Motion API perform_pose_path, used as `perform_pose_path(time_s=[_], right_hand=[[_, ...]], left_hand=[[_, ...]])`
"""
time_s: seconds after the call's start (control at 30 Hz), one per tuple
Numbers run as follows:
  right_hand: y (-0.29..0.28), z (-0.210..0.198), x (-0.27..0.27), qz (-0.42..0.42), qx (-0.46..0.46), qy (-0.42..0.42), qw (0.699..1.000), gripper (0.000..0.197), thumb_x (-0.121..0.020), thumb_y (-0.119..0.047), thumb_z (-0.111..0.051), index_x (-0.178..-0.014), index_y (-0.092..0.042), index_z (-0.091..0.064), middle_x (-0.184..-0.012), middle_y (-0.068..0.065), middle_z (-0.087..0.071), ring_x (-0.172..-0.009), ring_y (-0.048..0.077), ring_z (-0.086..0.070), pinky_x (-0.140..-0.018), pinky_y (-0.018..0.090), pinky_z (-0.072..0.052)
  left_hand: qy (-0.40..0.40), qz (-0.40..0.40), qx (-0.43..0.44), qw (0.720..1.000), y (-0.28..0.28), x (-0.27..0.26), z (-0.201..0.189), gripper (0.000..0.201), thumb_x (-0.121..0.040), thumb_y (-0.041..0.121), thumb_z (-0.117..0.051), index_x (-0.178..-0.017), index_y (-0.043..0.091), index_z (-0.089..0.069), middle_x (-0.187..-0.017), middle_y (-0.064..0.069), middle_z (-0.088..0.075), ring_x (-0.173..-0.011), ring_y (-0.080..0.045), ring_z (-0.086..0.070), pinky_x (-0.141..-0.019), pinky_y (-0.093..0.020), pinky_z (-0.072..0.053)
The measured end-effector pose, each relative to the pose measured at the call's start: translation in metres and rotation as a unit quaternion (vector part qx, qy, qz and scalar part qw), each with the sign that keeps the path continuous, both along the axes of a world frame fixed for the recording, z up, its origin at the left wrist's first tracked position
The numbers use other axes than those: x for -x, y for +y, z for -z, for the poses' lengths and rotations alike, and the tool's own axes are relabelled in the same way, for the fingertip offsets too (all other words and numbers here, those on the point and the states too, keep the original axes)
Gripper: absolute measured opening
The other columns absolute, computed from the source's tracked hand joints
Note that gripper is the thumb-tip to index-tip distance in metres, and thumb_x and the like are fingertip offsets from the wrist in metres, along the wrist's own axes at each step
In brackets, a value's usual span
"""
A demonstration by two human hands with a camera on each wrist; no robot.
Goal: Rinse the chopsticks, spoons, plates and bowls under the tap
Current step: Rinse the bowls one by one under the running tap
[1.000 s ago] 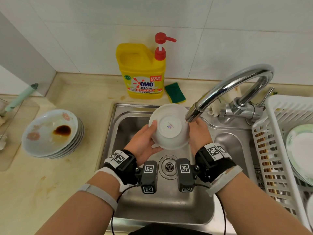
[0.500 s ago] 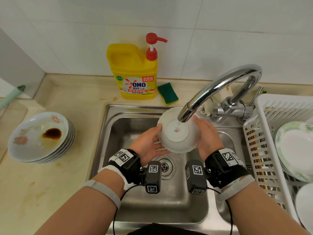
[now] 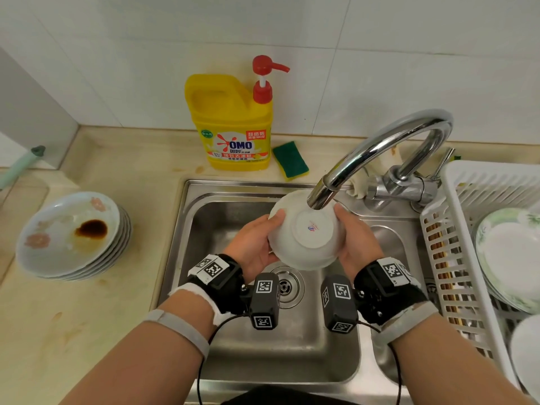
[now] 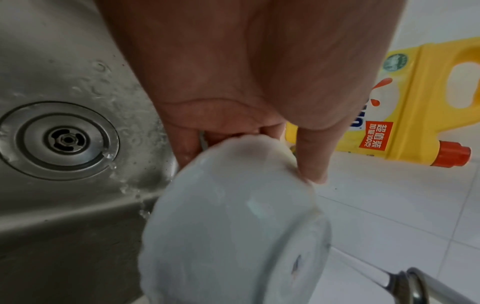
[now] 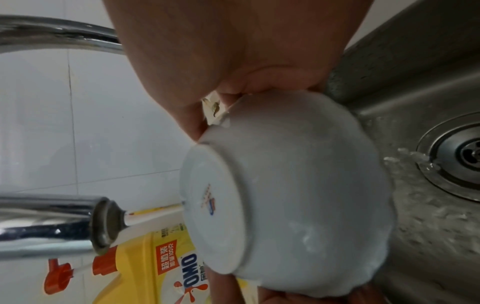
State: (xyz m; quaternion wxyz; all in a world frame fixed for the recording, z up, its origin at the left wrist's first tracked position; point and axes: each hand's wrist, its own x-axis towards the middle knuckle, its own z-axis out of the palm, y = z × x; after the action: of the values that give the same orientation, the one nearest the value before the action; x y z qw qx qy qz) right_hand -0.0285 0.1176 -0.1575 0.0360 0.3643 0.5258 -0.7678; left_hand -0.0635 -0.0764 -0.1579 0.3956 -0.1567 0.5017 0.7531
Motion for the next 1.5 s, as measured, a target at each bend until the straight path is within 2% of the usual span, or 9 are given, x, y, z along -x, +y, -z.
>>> perform_pose_path(time_s=[0.3,0.53,0.7,0.87,1.0,1.1,1.3,1.4,1.5], right_hand=[[-0.016,0.005,-0.001,-0.073,-0.019,-0.037,0.996,0.037,-0.101,-0.044,-0.058,-0.122,-0.015,-0.067,-0.110,0.005,-0.077,-0.103,0.021,-0.074,-0.095,0.045,-0.057],[-0.031,0.001,0.005,-0.118,-0.030,-0.024,0.992,0.026,-0.099,-0.040,-0.060,-0.120,-0.025,-0.060,-0.115,0.005,-0.072,-0.108,0.024,-0.069,-0.102,0.055,-0.052],[-0.033,0.010,0.012,-0.153,-0.068,-0.012,0.986,0.050,-0.070,-0.063,-0.072,-0.109,-0.034,-0.060,-0.124,0.008,-0.067,-0.116,0.030,-0.065,-0.104,0.057,-0.049],[-0.037,0.006,0.013,-0.137,-0.074,-0.014,0.988,0.047,-0.072,-0.062,-0.069,-0.109,-0.033,-0.059,-0.119,0.005,-0.069,-0.115,0.029,-0.065,-0.105,0.055,-0.049],[-0.034,-0.004,0.008,-0.083,-0.015,-0.021,0.996,0.018,-0.098,-0.035,-0.058,-0.115,-0.031,-0.059,-0.108,-0.003,-0.068,-0.102,0.020,-0.063,-0.091,0.043,-0.053],[-0.027,-0.004,0.005,-0.064,0.037,-0.040,0.996,0.035,-0.096,-0.042,-0.064,-0.125,-0.024,-0.060,-0.117,0.002,-0.064,-0.103,0.020,-0.065,-0.074,0.041,-0.061],[-0.029,0.006,0.007,0.032,0.127,-0.024,0.991,0.055,-0.075,-0.057,-0.082,-0.116,-0.020,-0.075,-0.123,0.005,-0.072,-0.113,0.026,-0.069,-0.100,0.054,-0.053],[-0.031,0.003,0.004,0.017,0.074,0.017,0.997,0.019,-0.083,-0.034,-0.076,-0.076,-0.018,-0.068,-0.096,0.013,-0.060,-0.089,0.027,-0.057,-0.087,0.043,-0.048],[-0.032,0.002,0.003,-0.004,0.022,0.080,0.997,0.015,-0.082,-0.004,-0.064,-0.084,-0.019,-0.061,-0.095,0.005,-0.065,-0.091,0.022,-0.055,-0.085,0.036,-0.044]], left_hand=[[-0.013,-0.023,0.026,0.999,-0.011,0.001,0.006,0.051,-0.101,0.054,-0.051,-0.133,0.016,-0.063,-0.124,-0.010,-0.072,-0.117,-0.029,-0.068,-0.106,-0.055,-0.050],[-0.052,-0.037,0.094,0.994,-0.022,0.004,0.000,0.044,-0.101,0.055,-0.051,-0.131,0.025,-0.063,-0.123,-0.003,-0.072,-0.117,-0.025,-0.065,-0.090,-0.050,-0.058],[-0.073,-0.009,0.109,0.991,-0.028,0.007,-0.008,0.047,-0.099,0.060,-0.051,-0.124,0.023,-0.063,-0.120,-0.009,-0.067,-0.106,-0.031,-0.066,-0.088,-0.067,-0.054],[-0.078,0.009,0.115,0.990,-0.027,0.008,-0.015,0.054,-0.097,0.061,-0.054,-0.128,0.017,-0.060,-0.129,-0.017,-0.059,-0.111,-0.043,-0.065,-0.076,-0.057,-0.062],[-0.077,-0.037,0.074,0.994,-0.022,0.008,-0.011,0.056,-0.093,0.055,-0.064,-0.134,0.019,-0.054,-0.134,-0.017,-0.056,-0.115,-0.039,-0.065,-0.085,-0.059,-0.059],[-0.072,-0.080,0.050,0.993,-0.015,0.008,-0.006,0.057,-0.092,0.058,-0.064,-0.135,0.022,-0.054,-0.136,-0.014,-0.056,-0.121,-0.035,-0.061,-0.093,-0.061,-0.055],[-0.072,-0.117,0.032,0.990,-0.002,0.008,-0.007,0.034,-0.100,0.048,-0.057,-0.116,0.018,-0.060,-0.127,-0.010,-0.064,-0.115,-0.027,-0.065,-0.103,-0.053,-0.052],[-0.102,-0.067,0.045,0.992,-0.006,0.009,-0.011,0.039,-0.098,0.037,-0.059,-0.123,0.007,-0.056,-0.120,-0.017,-0.059,-0.104,-0.037,-0.068,-0.092,-0.052,-0.058],[-0.104,-0.029,0.064,0.992,-0.012,0.004,-0.014,0.037,-0.097,0.014,-0.056,-0.131,0.003,-0.053,-0.132,-0.023,-0.055,-0.104,-0.045,-0.070,-0.072,-0.045,-0.064]])
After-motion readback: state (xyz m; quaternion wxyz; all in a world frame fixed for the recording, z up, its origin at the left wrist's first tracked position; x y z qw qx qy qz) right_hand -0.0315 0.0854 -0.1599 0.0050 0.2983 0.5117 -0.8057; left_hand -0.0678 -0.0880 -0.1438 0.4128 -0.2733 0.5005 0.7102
